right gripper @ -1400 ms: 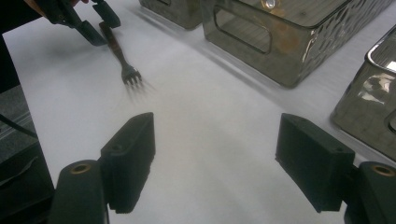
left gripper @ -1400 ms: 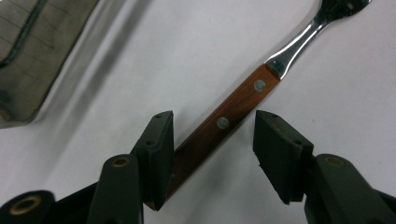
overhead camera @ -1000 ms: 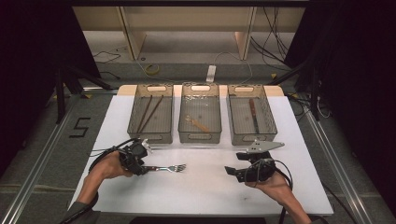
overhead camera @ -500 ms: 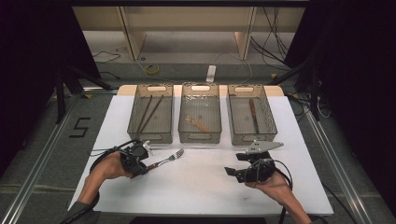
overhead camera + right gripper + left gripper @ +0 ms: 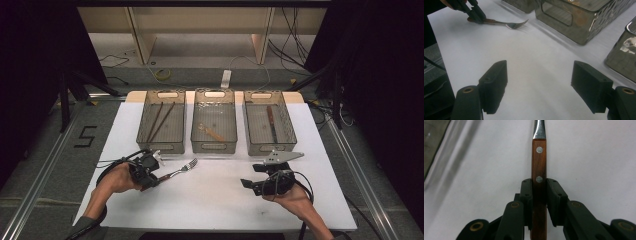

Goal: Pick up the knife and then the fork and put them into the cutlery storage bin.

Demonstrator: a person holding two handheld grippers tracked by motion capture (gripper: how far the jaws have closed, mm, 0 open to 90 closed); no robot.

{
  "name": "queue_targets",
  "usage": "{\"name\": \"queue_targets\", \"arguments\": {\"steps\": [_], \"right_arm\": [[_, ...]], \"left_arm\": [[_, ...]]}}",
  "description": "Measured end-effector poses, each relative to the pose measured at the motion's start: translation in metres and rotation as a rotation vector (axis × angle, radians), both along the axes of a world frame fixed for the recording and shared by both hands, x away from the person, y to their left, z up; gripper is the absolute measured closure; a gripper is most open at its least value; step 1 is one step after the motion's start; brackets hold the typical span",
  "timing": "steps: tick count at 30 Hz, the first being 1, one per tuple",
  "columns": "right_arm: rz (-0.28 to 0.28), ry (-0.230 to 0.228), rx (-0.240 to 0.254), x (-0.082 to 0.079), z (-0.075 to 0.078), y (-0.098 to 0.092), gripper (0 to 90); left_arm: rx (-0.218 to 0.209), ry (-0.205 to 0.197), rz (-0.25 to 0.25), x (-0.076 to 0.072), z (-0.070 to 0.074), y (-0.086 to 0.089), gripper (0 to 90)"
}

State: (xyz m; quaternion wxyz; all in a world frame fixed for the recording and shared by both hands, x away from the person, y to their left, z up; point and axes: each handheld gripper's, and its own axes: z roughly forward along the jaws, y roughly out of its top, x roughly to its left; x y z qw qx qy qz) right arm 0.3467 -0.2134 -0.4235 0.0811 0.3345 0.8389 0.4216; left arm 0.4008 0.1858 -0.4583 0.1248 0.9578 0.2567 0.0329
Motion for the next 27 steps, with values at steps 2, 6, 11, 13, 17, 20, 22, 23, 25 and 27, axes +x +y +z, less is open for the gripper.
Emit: {"name": "queue_targets", "arguments": {"steps": [2, 6, 11, 13, 17, 20, 22, 23, 25, 27], "right_arm": [[0.001, -0.002, 0.0, 0.0, 0.0, 0.0, 30.0], [0.008, -0.003, 0.001, -0.001, 0.0, 0.001, 30.0], [0.026, -0.012, 0.002, -0.003, 0.001, 0.004, 30.3], [0.038, -0.025, 0.0, -0.005, 0.001, 0.007, 30.3], [0.069, -0.053, 0.004, -0.01, 0.004, 0.014, 30.3], [0.082, -0.064, -0.007, -0.013, 0.006, 0.02, 30.2], [0.092, -0.075, -0.014, -0.014, 0.006, 0.023, 30.2], [0.094, -0.079, -0.016, -0.015, 0.006, 0.026, 30.2], [0.109, -0.09, -0.02, -0.017, 0.007, 0.03, 30.2], [0.126, -0.103, -0.029, -0.02, 0.007, 0.036, 30.2]], "left_arm": [[-0.009, -0.006, 0.001, -0.002, 0.005, -0.002, 75.5], [-0.038, -0.007, -0.008, -0.005, 0.013, -0.008, 75.5], [-0.068, -0.005, -0.011, -0.01, 0.021, -0.022, 75.5], [-0.073, -0.011, -0.014, -0.012, 0.023, -0.028, 75.5], [-0.084, 0.0, -0.027, -0.016, 0.028, -0.038, 75.5], [-0.098, 0.002, -0.032, -0.019, 0.03, -0.046, 75.5], [-0.104, 0.006, -0.039, -0.022, 0.031, -0.051, 75.4], [-0.101, 0.007, -0.048, -0.022, 0.032, -0.053, 75.5], [-0.103, 0.007, -0.052, -0.025, 0.033, -0.059, 75.5], [-0.107, 0.013, -0.063, -0.027, 0.034, -0.064, 75.5]]}}
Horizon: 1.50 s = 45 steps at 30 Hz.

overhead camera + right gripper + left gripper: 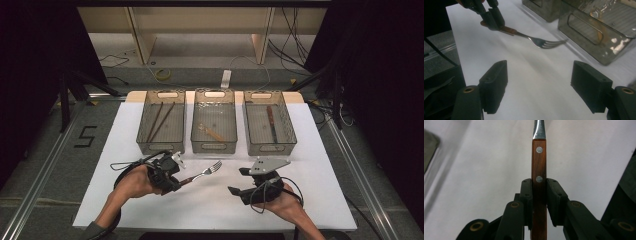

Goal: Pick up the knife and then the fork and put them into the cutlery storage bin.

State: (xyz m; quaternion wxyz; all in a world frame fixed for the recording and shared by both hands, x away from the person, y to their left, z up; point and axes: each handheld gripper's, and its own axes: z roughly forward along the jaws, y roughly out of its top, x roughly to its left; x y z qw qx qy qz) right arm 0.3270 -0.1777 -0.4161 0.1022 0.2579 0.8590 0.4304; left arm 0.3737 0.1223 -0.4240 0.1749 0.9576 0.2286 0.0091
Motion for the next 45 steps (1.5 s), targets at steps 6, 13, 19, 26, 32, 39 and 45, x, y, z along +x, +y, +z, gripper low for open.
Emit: {"name": "queue_targets", "arguments": {"steps": [6, 13, 19, 26, 32, 39, 45], "right_arm": [[0.072, -0.046, -0.015, -0.007, 0.002, 0.017, 30.3], [0.137, -0.091, -0.066, -0.014, -0.001, 0.034, 30.3], [0.176, -0.133, -0.115, -0.018, -0.005, 0.044, 31.4], [0.208, -0.175, -0.189, -0.023, -0.012, 0.055, 33.7], [0.253, -0.217, -0.241, -0.027, -0.016, 0.061, 38.1], [0.273, -0.244, -0.29, -0.03, -0.021, 0.067, 43.8], [0.287, -0.276, -0.328, -0.032, -0.025, 0.07, 47.9]], "left_arm": [[-0.023, 0.021, -0.033, -0.007, 0.005, -0.015, 75.4], [-0.041, 0.047, -0.082, -0.015, 0.008, -0.031, 75.4], [-0.048, 0.061, -0.101, -0.019, 0.007, -0.038, 75.5], [-0.052, 0.064, -0.134, -0.023, 0.007, -0.049, 75.4], [-0.056, 0.074, -0.154, -0.026, 0.007, -0.054, 75.4], [-0.058, 0.082, -0.178, -0.028, 0.009, -0.059, 75.4], [-0.06, 0.091, -0.184, -0.027, 0.011, -0.062, 75.4]]}}
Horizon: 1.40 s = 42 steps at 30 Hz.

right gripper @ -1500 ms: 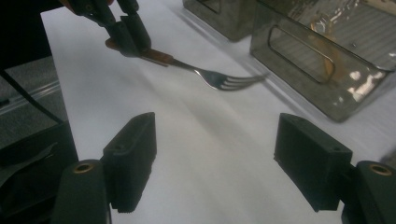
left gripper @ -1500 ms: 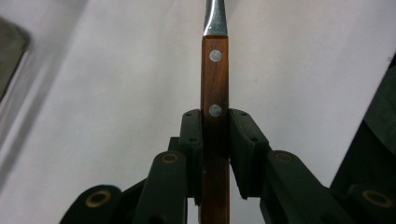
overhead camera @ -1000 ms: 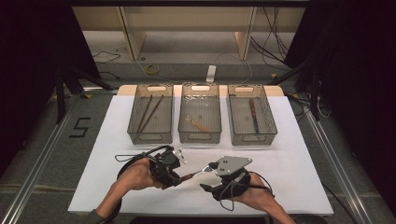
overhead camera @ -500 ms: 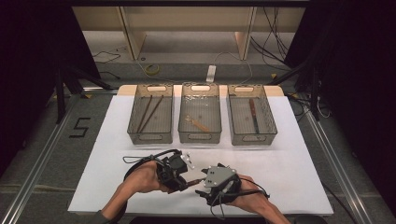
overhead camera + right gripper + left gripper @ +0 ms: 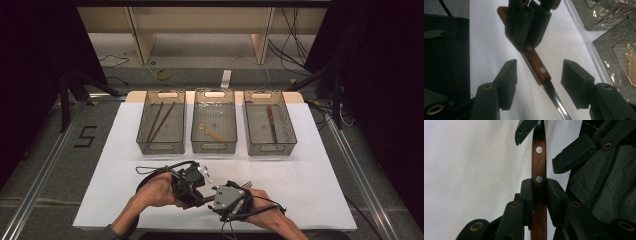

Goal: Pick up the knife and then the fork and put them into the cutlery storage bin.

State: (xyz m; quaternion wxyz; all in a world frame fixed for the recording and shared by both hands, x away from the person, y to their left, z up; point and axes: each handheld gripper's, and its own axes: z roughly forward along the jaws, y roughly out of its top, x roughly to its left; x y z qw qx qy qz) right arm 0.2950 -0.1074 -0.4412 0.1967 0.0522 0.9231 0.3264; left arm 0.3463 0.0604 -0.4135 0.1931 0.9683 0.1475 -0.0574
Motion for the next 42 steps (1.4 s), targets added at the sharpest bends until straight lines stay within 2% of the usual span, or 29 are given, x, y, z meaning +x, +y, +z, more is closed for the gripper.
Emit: {"name": "queue_targets", "arguments": {"steps": [3, 8, 11, 13, 15, 16, 18, 19, 23, 24, 25, 27, 29, 31, 34, 38, 42], "right_arm": [[0.013, -0.02, -0.022, 0.0, -0.002, 0.0, 51.1], [0.024, -0.042, -0.033, -0.001, -0.003, 0.001, 56.3], [0.037, -0.052, -0.047, -0.002, -0.004, 0.002, 59.2], [0.046, -0.07, -0.081, -0.002, -0.004, 0.001, 61.2], [0.054, -0.081, -0.083, -0.003, -0.005, 0.002, 63.0], [0.059, -0.069, -0.087, -0.004, -0.005, 0.003, 64.5], [0.062, -0.09, -0.09, -0.005, -0.006, 0.003, 68.7], [0.069, -0.079, -0.091, -0.006, -0.006, 0.003, 69.6], [0.082, -0.123, -0.117, -0.009, -0.009, 0.004, 73.6], [0.1, -0.121, -0.138, -0.009, -0.008, 0.004, 74.5], [0.122, -0.143, -0.154, -0.008, -0.007, 0.003, 75.4], [0.154, -0.141, -0.172, -0.009, -0.009, 0.003, 77.4], [0.16, -0.146, -0.181, -0.011, -0.01, 0.004, 77.7], [0.162, -0.155, -0.19, -0.011, -0.01, 0.004, 77.8], [0.15, -0.154, -0.203, -0.01, -0.01, 0.002, 77.8], [0.144, -0.156, -0.202, -0.008, -0.009, -0.002, 77.8], [0.117, -0.142, -0.192, -0.005, -0.007, -0.008, 77.7]], "left_arm": [[0.004, 0.007, -0.014, 0.001, 0.0, -0.001, 75.4], [-0.014, 0.028, -0.011, 0.0, 0.001, -0.002, 75.4], [-0.013, 0.026, -0.013, 0.0, 0.003, -0.002, 75.4], [-0.012, 0.024, -0.02, 0.0, 0.004, -0.002, 75.4], [-0.01, 0.027, -0.024, 0.0, 0.004, -0.003, 75.4], [-0.013, 0.027, -0.024, -0.001, 0.004, -0.004, 75.4], [-0.008, 0.029, -0.035, 0.0, 0.004, -0.005, 75.3], [-0.008, 0.028, -0.038, 0.0, 0.004, -0.005, 75.3], [-0.018, 0.029, -0.039, -0.001, 0.005, -0.005, 75.2], [-0.026, 0.031, -0.038, -0.001, 0.005, -0.004, 75.2], [-0.033, 0.031, -0.042, -0.001, 0.005, -0.004, 75.1], [-0.043, 0.038, -0.048, -0.001, 0.006, -0.004, 74.8], [-0.043, 0.031, -0.067, -0.001, 0.006, -0.003, 74.3], [-0.051, 0.025, -0.059, -0.001, 0.005, -0.003, 73.3], [-0.056, 0.006, -0.046, 0.001, 0.008, 0.0, 61.8], [-0.056, -0.032, -0.005, 0.004, 0.014, 0.007, 43.3], [-0.107, -0.07, 0.058, 0.009, 0.018, 0.012, 31.6]]}}
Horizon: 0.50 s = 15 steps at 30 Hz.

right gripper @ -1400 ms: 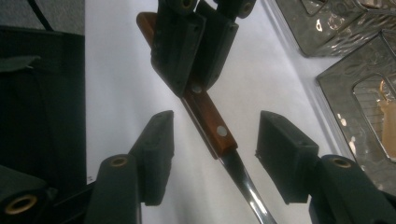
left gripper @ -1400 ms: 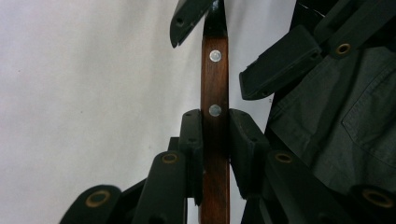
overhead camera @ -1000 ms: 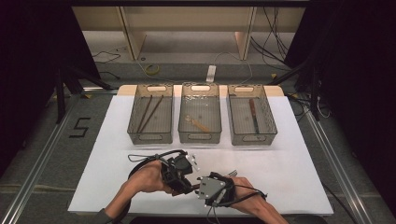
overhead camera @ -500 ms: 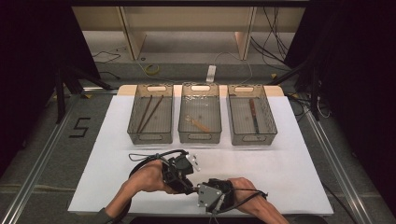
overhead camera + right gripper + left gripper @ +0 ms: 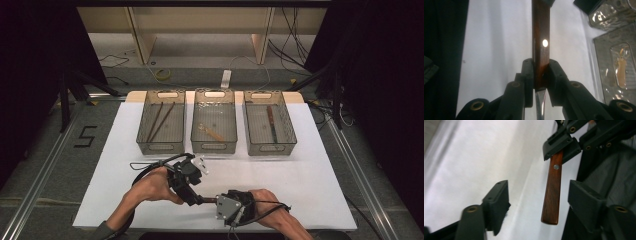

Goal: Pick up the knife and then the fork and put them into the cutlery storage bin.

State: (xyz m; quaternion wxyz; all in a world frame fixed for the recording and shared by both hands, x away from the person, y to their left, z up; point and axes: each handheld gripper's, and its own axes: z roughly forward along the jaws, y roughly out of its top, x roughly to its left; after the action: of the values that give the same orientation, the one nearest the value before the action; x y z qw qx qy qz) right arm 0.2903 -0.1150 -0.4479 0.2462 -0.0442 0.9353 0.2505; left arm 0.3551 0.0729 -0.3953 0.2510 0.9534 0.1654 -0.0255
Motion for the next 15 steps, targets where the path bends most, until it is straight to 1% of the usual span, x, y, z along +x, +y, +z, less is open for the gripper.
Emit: {"name": "queue_targets", "arguments": {"steps": [2, 3, 4, 5, 7, 8, 9, 10, 13, 15], "right_arm": [[-0.02, -0.006, 0.016, 0.003, 0.001, -0.004, 77.7], [-0.041, 0.009, 0.023, 0.004, 0.002, -0.006, 77.7], [-0.056, 0.005, 0.032, 0.005, 0.003, -0.008, 77.7], [-0.069, 0.017, 0.039, 0.006, 0.004, -0.011, 77.7], [-0.093, 0.01, 0.061, 0.011, 0.006, -0.015, 77.7], [-0.11, 0.019, 0.066, 0.012, 0.007, -0.018, 77.7], [-0.123, 0.027, 0.069, 0.014, 0.008, -0.021, 77.7], [-0.131, 0.026, 0.071, 0.017, 0.009, -0.023, 77.7], [-0.181, 0.054, 0.09, 0.024, 0.012, -0.031, 77.6], [-0.225, 0.073, 0.122, 0.028, 0.012, -0.036, 77.6]], "left_arm": [[-0.029, -0.017, 0.024, 0.001, 0.002, 0.002, 28.3], [-0.043, -0.027, 0.032, 0.002, 0.003, 0.004, 27.0], [-0.053, -0.036, 0.044, 0.003, 0.003, 0.005, 25.8], [-0.066, -0.05, 0.058, 0.003, 0.004, 0.006, 24.7], [-0.084, -0.061, 0.083, 0.004, 0.004, 0.009, 23.6], [-0.094, -0.075, 0.096, 0.005, 0.004, 0.01, 22.7], [-0.101, -0.081, 0.111, 0.006, 0.003, 0.011, 22.5], [-0.11, -0.089, 0.129, 0.006, 0.003, 0.012, 22.4], [-0.149, -0.112, 0.157, 0.007, 0.003, 0.017, 20.6], [-0.184, -0.124, 0.181, 0.007, 0.002, 0.021, 19.9]]}}
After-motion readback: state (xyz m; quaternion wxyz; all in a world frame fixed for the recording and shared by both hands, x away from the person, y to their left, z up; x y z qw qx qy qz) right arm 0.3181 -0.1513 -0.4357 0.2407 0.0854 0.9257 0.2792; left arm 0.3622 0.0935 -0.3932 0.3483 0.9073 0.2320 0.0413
